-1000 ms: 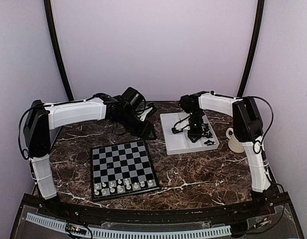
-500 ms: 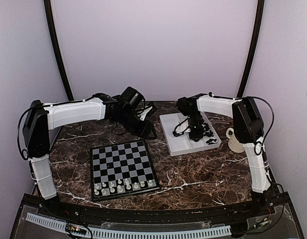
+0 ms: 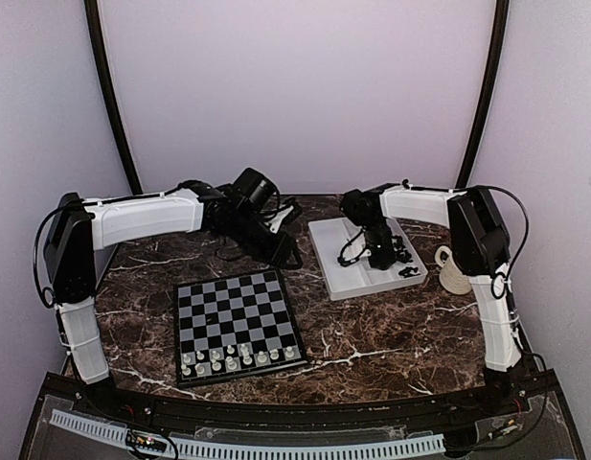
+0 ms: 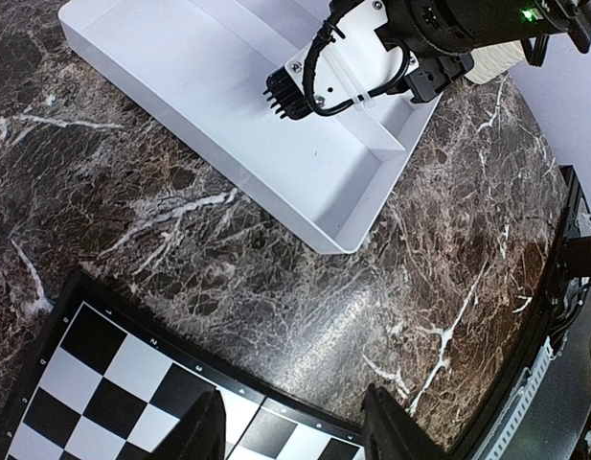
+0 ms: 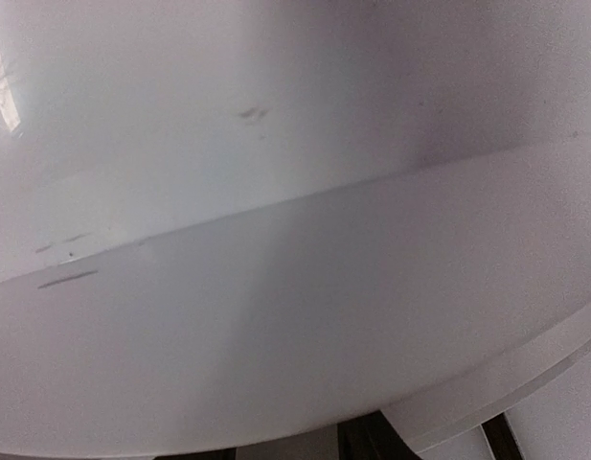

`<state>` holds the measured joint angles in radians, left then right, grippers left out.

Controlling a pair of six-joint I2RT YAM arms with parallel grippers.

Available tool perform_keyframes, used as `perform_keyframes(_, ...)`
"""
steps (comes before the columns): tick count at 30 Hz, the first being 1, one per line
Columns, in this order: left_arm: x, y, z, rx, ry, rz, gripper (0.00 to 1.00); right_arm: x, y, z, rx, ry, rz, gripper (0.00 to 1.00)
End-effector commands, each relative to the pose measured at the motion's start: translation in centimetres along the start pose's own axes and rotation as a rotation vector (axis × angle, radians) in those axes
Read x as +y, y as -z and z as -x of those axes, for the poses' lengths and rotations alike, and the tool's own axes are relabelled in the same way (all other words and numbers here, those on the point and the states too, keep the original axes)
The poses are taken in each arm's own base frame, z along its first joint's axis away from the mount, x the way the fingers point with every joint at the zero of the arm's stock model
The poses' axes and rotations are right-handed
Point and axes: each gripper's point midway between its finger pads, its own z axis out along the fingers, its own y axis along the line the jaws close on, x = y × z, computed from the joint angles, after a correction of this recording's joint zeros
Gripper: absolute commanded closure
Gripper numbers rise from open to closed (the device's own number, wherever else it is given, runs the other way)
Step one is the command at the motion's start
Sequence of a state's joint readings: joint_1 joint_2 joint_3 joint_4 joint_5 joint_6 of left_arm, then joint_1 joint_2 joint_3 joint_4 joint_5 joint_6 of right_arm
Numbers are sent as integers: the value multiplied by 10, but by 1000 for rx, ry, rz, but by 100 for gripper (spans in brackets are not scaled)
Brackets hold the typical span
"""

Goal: Set up the chess pieces on the board
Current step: Pick up the pawn from the storage box.

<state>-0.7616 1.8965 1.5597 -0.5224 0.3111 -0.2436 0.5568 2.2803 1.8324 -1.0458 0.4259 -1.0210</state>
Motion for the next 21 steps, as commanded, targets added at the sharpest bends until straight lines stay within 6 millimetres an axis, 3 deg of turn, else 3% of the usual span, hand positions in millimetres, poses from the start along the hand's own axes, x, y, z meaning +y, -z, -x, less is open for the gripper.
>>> perform_keyframes(1,-9,20,7,-44,-13,-23,49,-12,1,-1,11,-3,-34,66)
perform_keyframes(7,-9,22,5,-40,-17,-16,49,-17,0,11,-35,-16,-23,75)
perform_keyframes(13,-8,20,4,-40,-10,-23,49,-27,7,29,-146,-81,53,76)
perform_keyframes(21,-10,19,4,-36,-9,-34,49,-27,-5,37,-242,-157,146,73)
